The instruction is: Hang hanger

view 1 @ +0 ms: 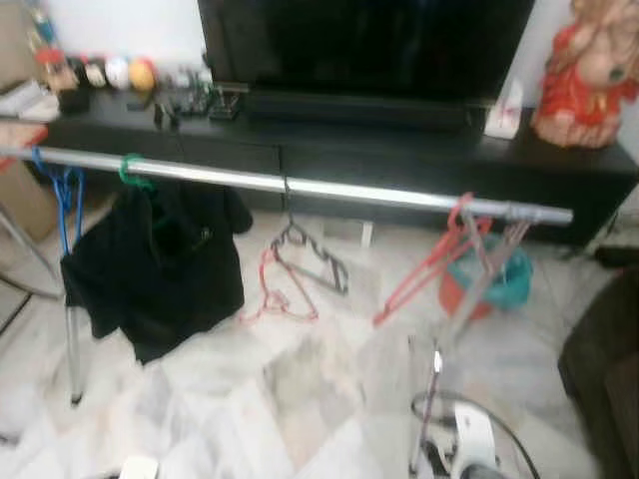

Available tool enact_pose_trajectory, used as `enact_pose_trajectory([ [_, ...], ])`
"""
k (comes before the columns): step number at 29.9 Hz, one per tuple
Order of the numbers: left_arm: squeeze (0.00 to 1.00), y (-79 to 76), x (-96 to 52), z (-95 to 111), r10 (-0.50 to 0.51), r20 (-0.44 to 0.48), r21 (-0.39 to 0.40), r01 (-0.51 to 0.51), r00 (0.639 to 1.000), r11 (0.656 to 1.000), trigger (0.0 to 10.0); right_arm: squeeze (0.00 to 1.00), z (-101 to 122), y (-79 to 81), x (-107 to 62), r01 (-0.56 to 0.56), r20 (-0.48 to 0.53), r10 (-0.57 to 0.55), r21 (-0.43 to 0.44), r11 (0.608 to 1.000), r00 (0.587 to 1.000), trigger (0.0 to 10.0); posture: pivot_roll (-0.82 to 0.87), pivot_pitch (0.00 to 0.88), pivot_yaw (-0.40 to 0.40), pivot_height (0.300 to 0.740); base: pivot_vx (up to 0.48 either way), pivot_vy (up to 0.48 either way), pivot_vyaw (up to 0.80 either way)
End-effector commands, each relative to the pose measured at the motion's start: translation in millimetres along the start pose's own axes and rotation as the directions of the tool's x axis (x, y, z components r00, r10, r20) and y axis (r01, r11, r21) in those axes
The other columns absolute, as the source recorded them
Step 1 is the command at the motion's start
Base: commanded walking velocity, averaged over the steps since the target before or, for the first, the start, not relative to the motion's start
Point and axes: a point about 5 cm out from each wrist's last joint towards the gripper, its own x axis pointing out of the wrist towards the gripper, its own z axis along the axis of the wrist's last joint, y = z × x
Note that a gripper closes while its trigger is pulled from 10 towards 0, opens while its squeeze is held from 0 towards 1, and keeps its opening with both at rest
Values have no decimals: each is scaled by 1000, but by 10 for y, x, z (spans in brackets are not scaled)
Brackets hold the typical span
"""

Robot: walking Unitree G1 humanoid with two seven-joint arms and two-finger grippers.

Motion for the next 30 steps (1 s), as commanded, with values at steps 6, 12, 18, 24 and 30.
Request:
enact_pose_trajectory([
  [6, 0, -210, 41, -48, -17, -34, 9, 18, 999, 1000, 10000, 0, -16, -34, -6, 11, -6, -11, 15, 1000, 1000, 10000, -1, 4, -12, 740, -261, 0, 0],
  [12, 0, -283, 61, -23, -24, -34, 10, 24, 999, 1000, 10000, 0, -11, -33, -5, 13, -5, -13, 16, 1000, 1000, 10000, -2, 2, -11, 740, -262, 0, 0],
  [18, 0, -305, 77, 26, -27, -28, 11, 27, 999, 1000, 10000, 0, -10, -30, -5, 11, -5, -11, 15, 1000, 1000, 10000, -2, 0, -11, 740, -259, 0, 0],
  [24, 0, -264, 73, 41, -22, -22, 11, 22, 1000, 1000, 10000, 0, -6, -29, -4, 10, -4, -10, 15, 1000, 1000, 10000, -2, 2, -11, 740, -252, 0, 0],
  [30, 0, -84, 25, -5, -2, -23, 7, 2, 1000, 1000, 10000, 0, -1, -30, -3, 8, -5, -8, 13, 1000, 1000, 10000, -1, 4, -16, 740, 0, 0, 0],
])
